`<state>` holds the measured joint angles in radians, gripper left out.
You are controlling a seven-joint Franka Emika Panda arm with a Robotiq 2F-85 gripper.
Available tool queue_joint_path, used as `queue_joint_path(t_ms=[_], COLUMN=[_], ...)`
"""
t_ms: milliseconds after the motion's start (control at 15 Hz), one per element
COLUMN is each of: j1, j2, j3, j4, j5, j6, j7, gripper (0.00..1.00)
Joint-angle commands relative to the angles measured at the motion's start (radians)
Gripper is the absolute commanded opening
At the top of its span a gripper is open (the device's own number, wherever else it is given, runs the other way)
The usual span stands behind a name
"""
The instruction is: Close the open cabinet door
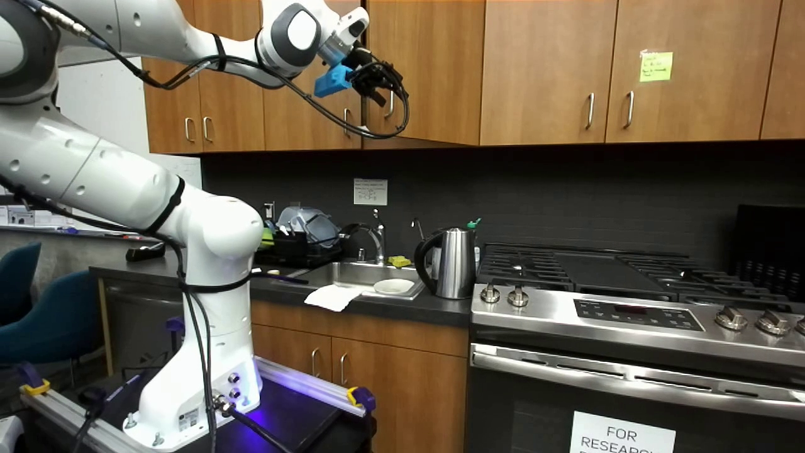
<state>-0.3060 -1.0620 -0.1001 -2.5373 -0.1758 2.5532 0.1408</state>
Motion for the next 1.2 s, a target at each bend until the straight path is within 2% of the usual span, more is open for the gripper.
queue_joint_path(t_ms=[0, 600, 1133], j1=[0.071, 0.24, 0.275], j2=[0.03, 0.034, 0.052], j3=[-0.051, -0.145, -0.18], j4=[0.019, 0.029, 0.046], j5=[0.033, 0.106, 0.121], j6=[0.038, 0.041, 0.065], j7=[-0.086, -0.258, -0.317], gripper=[1.0, 1.0, 1.0])
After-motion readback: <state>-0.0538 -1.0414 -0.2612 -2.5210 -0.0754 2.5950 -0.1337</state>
